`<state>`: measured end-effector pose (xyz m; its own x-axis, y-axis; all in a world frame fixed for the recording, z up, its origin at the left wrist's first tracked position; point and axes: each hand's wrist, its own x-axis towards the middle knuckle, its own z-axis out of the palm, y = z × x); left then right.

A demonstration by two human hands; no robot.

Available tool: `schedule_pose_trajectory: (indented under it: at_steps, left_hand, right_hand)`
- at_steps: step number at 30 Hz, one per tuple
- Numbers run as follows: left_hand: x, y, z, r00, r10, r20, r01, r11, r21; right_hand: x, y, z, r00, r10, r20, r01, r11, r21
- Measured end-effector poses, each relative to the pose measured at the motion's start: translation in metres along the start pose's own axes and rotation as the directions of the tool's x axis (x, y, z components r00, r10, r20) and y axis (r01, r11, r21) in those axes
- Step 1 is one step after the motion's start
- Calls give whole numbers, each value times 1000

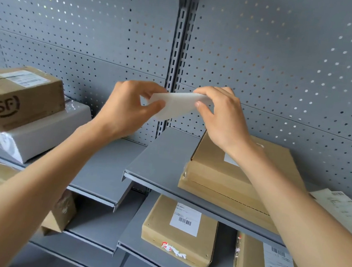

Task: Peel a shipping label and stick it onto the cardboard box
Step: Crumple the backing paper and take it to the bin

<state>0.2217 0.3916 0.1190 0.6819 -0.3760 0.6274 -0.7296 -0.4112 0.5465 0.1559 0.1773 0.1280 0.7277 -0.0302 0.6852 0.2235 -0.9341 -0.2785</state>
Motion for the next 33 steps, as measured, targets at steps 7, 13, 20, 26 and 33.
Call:
schedule_pose_trajectory:
  at_steps: [7, 13, 20, 26, 33]
  left_hand:
    - [-49, -42, -73, 960, -207, -187, 229, 968, 106]
    - [-116, -82, -167, 863, -364, -349, 452, 865, 216]
    - [-181, -113, -257, 763, -432, -480, 591, 768, 249]
    - [-220, -136, -295, 721, -443, -533, 646, 707, 286]
    - [-253, -177, -300, 637, -487, -597, 731, 627, 269]
  right_hand:
    - [27, -70, 77, 986, -156, 65, 142, 973, 184]
    - [37, -177, 158, 937, -333, 109, 269, 883, 384]
    - [35, -289, 222, 877, -470, 95, 363, 780, 510]
    - [28, -345, 265, 841, -526, 122, 367, 723, 585]
    - [15, -370, 320, 794, -579, 183, 345, 678, 649]
